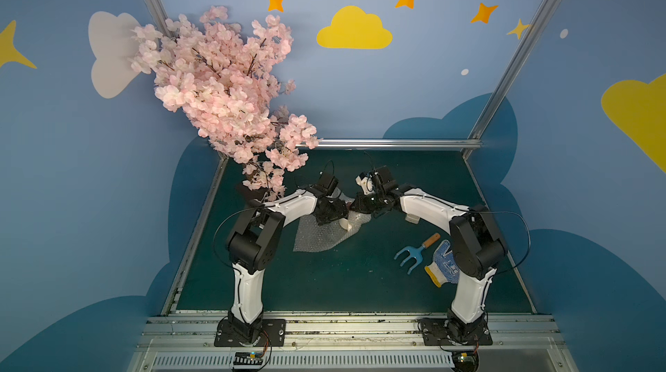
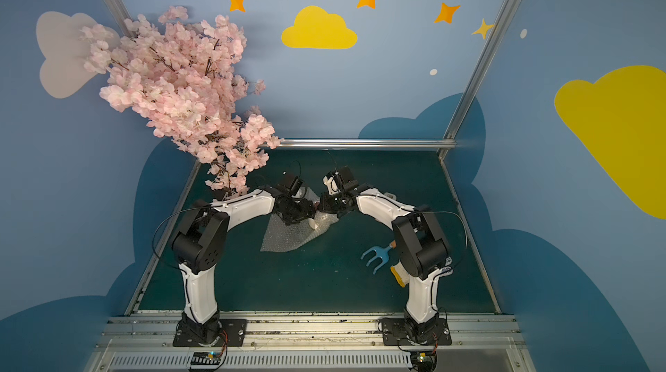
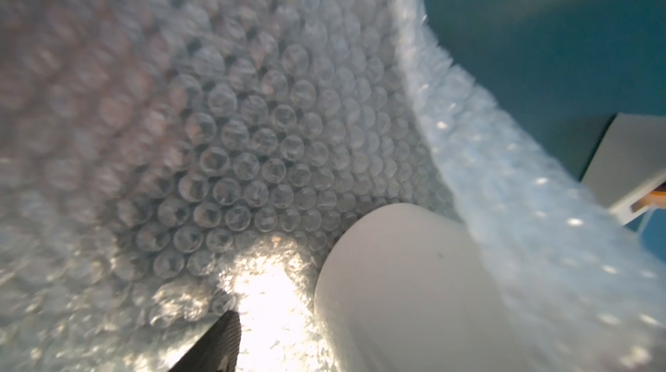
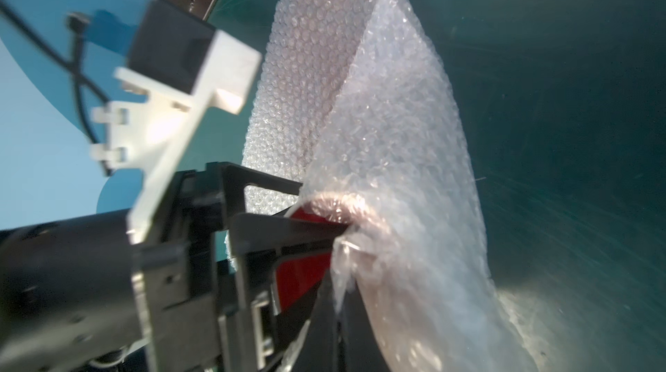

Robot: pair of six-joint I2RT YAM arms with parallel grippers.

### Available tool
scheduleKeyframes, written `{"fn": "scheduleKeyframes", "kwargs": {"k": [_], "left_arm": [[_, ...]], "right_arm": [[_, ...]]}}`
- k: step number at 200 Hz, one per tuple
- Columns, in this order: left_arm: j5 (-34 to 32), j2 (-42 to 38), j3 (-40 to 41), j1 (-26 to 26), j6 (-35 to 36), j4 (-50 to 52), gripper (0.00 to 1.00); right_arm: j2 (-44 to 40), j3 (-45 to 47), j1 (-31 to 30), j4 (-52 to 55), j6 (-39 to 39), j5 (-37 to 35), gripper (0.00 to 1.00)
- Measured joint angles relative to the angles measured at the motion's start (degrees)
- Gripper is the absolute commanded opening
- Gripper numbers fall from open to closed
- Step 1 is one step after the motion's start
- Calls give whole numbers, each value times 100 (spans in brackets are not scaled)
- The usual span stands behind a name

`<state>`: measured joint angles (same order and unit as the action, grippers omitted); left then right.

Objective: Wrap mugs in bubble wrap
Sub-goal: Wrap the mug in bubble wrap.

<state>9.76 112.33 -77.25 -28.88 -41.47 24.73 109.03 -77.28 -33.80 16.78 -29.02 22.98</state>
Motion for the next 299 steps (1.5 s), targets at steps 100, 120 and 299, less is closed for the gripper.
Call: {"fn": "scheduleKeyframes", "kwargs": {"k": [100, 120, 299], "left_arm": [[175, -1108, 876, -50, 160, -581, 83], [293, -1095, 962, -81, 160, -640, 82], [636, -590, 918, -76, 114, -988, 82]], "right_arm": [[660, -855, -210, 833, 52, -409, 0], [671, -879, -203, 870, 28, -404, 0], [352, -1067, 17, 1421, 103, -9, 22]]}}
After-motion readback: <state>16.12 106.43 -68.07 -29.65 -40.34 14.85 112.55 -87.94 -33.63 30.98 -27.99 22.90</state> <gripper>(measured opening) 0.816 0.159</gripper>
